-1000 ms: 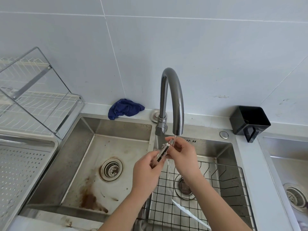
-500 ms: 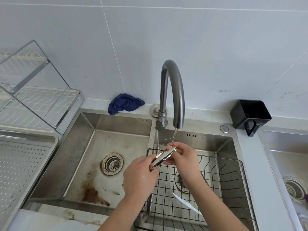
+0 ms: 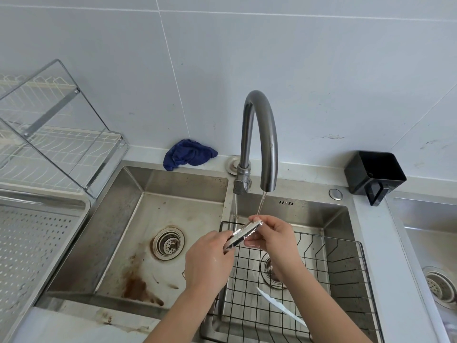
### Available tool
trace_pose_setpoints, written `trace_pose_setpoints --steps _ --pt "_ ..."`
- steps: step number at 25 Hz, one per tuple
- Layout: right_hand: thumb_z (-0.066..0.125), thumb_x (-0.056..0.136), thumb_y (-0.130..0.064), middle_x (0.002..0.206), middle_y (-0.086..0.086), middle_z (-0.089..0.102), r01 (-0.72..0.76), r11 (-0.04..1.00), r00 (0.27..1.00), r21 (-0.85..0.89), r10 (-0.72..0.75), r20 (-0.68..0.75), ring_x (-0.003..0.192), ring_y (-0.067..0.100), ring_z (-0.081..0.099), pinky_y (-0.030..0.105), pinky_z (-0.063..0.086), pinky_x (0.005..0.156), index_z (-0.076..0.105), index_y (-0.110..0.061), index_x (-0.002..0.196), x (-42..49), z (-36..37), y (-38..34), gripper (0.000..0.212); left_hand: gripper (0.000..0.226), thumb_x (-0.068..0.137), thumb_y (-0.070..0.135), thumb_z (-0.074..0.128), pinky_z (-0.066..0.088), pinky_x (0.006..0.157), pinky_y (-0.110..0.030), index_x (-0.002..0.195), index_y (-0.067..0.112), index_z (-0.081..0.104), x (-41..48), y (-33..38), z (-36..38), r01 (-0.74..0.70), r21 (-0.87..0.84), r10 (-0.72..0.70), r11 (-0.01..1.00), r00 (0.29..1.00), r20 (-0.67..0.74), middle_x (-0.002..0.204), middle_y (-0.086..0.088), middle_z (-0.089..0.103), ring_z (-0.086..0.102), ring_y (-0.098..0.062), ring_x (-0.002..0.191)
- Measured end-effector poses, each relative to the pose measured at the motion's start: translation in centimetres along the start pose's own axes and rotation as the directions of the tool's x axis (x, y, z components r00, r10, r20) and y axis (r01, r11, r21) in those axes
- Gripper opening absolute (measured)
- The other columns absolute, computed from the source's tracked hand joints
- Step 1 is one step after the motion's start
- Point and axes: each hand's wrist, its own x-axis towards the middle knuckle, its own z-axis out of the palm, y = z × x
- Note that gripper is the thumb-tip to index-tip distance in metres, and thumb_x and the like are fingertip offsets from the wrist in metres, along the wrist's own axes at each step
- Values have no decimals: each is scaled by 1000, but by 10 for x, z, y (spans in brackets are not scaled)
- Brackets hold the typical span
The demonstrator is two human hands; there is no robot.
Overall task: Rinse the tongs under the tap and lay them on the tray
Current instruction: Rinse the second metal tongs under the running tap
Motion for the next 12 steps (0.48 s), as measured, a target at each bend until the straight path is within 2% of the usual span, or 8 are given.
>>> trace_pose_setpoints --steps 2,3,4,6,7,8,10,12 --pt "56 102 -13 73 7 75 2 1000 999 -31 -3 -43 62 19 70 29 56 51 74 -8 94 0 -2 -4 20 7 87 30 71 41 55 -24 88 37 72 6 1 7 43 -91 -36 995 997 73 64 11 52 51 -5 60" --pt "57 102 -16 73 6 73 11 999 998 -40 -13 -59 60 17 67 29 52 48 73 -8 93 1 -3 -6 20 9 87 32 72 43 54 -26 79 34 70 10 2 12 111 -194 -88 975 989 122 60 8 53 50 -4 57" --pt "58 101 -17 73 7 70 27 999 997 -39 -30 -68 60 17 65 29 49 45 72 -8 91 1 -5 -9 19 10 87 31 73 47 55 -30 77 28 71 14 2 18 216 -355 -153 910 968 197 58 4 57 51 -6 54" --pt "63 96 -12 72 4 66 71 997 996 -38 -73 -51 61 18 65 29 48 45 70 -8 92 3 -7 -15 9 8 88 23 75 50 54 -34 80 20 74 22 5 23 411 -613 -221 675 905 363 60 0 63 55 -13 50" --pt "66 93 -8 71 1 65 97 994 995 -46 -98 -23 63 18 66 30 49 46 70 -9 95 2 -7 -19 4 10 89 22 75 49 51 -32 79 19 74 26 7 23 450 -666 -218 594 888 405 62 -5 64 55 -15 50" --pt "69 91 -5 72 -2 66 126 990 992 -58 -126 8 64 18 66 30 50 48 69 -10 98 2 -7 -21 9 14 90 25 74 48 49 -30 77 19 74 29 9 24 469 -698 -199 541 878 435 64 -7 64 56 -17 49" --pt "70 91 -5 71 -5 66 173 982 984 -80 -170 44 63 16 65 30 48 47 68 -12 98 1 -6 -26 10 27 91 38 68 47 46 -28 70 22 70 34 16 25 488 -728 -132 482 862 490 62 -8 62 56 -20 47" --pt "69 94 -16 67 -4 66 226 963 974 -150 -220 56 59 15 62 29 47 46 66 -15 91 0 -8 -31 5 38 93 48 61 43 39 -25 65 23 66 39 25 26 518 -729 -65 448 832 550 56 -7 59 53 -22 40"
